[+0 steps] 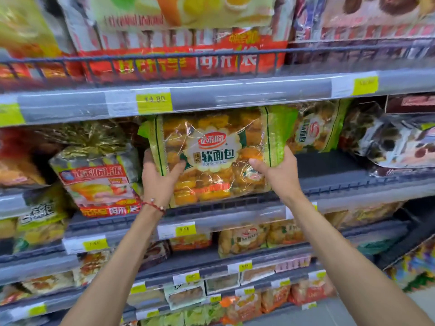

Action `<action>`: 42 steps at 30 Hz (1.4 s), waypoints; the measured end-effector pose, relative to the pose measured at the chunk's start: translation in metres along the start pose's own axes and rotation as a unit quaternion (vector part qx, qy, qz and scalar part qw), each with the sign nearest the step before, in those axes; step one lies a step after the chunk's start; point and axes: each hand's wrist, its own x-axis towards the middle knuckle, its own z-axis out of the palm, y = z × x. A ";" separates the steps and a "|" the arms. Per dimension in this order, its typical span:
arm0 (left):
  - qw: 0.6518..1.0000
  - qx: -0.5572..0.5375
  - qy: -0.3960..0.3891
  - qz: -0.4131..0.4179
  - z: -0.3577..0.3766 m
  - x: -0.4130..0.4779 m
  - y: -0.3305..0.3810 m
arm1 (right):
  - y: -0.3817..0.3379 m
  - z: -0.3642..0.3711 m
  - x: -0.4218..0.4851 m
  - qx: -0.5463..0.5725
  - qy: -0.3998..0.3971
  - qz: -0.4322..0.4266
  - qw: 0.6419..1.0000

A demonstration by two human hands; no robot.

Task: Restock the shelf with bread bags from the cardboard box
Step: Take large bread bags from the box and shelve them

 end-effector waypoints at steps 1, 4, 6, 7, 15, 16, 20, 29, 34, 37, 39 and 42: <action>1.000 -0.004 0.005 0.010 0.005 0.010 -0.006 | 0.004 0.005 0.012 0.015 0.006 0.001 1.000; 0.999 -0.031 0.029 -0.004 0.017 0.036 -0.026 | 0.010 0.022 0.036 0.046 0.007 0.006 0.999; 0.999 -0.045 0.024 -0.002 0.024 0.055 -0.054 | 0.021 0.032 0.051 0.060 -0.010 0.009 0.998; 0.999 -0.037 0.022 -0.012 0.028 0.064 -0.073 | 0.032 0.037 0.061 0.071 -0.024 0.007 0.997; 0.998 -0.004 0.017 -0.060 0.041 0.062 -0.057 | 0.051 0.051 0.084 -0.011 -0.058 0.033 0.998; 0.999 -0.004 0.014 -0.050 0.041 0.063 -0.059 | 0.052 0.050 0.082 -0.014 -0.059 0.039 0.997; 0.998 0.058 0.010 -0.037 0.039 0.063 -0.069 | 0.055 0.051 0.074 -0.004 -0.047 0.052 0.998; 0.985 0.136 0.103 -0.022 0.035 0.020 -0.044 | 0.050 0.030 0.043 -0.055 0.001 0.070 0.996; 0.992 0.081 0.084 -0.055 0.043 -0.033 -0.018 | 0.030 0.013 -0.010 -0.029 -0.020 0.090 0.995; 0.996 -0.013 0.011 -0.086 0.046 -0.063 -0.013 | 0.025 0.004 -0.050 -0.012 -0.003 0.081 0.997; 0.995 -0.046 -0.043 -0.082 0.046 -0.081 -0.011 | 0.024 0.000 -0.077 -0.016 0.013 0.077 0.997; 0.983 -0.065 -0.147 -0.087 0.046 -0.108 -0.014 | 0.025 -0.005 -0.123 -0.024 0.028 0.094 0.995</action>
